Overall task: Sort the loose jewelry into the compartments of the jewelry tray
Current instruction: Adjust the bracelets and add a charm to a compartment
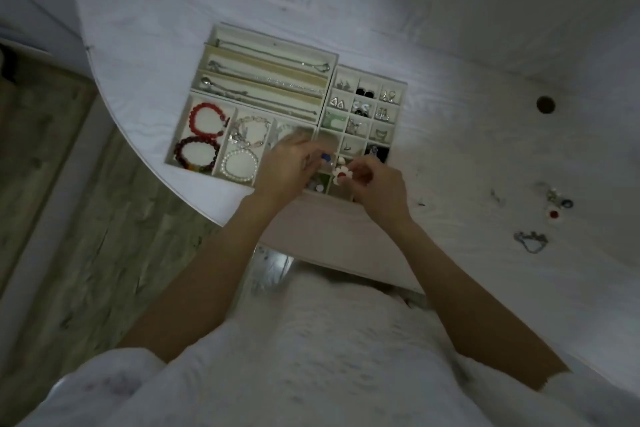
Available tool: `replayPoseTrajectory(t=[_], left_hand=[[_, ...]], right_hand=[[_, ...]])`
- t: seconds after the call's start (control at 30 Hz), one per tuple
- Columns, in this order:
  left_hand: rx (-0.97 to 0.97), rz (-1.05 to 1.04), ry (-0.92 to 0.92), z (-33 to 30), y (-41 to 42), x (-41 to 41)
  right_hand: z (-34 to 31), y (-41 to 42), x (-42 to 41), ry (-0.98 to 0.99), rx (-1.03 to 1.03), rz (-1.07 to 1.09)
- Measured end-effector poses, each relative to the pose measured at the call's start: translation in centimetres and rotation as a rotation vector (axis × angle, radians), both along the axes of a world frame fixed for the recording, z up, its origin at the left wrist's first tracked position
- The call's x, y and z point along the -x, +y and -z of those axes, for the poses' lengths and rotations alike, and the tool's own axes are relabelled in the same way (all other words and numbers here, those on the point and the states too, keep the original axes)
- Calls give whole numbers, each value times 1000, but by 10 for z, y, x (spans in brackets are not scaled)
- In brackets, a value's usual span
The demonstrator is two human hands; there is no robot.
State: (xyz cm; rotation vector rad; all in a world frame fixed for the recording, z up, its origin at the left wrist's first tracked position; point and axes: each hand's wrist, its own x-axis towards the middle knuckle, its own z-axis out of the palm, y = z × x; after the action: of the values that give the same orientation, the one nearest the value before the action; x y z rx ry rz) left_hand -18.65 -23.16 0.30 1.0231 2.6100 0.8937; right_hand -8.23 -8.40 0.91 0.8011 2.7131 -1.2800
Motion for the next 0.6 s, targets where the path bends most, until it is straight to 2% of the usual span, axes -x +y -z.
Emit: replayPoseTrajectory(t=[0.07,0.2,0.43,0.6], left_hand=[[-6,-23,28,3,0,6],[-58,-119,-79,12,-2,13],[-21,-83,-91,21,-3,11],[-57,-83,60,13,-11,8]], right_hand=[[5,-5,9,12,-89,-9],[12,-16,27,11,-273,-15],[17,-20,31,-33,-414,-59],[15,-14,15,205,-459,-39]])
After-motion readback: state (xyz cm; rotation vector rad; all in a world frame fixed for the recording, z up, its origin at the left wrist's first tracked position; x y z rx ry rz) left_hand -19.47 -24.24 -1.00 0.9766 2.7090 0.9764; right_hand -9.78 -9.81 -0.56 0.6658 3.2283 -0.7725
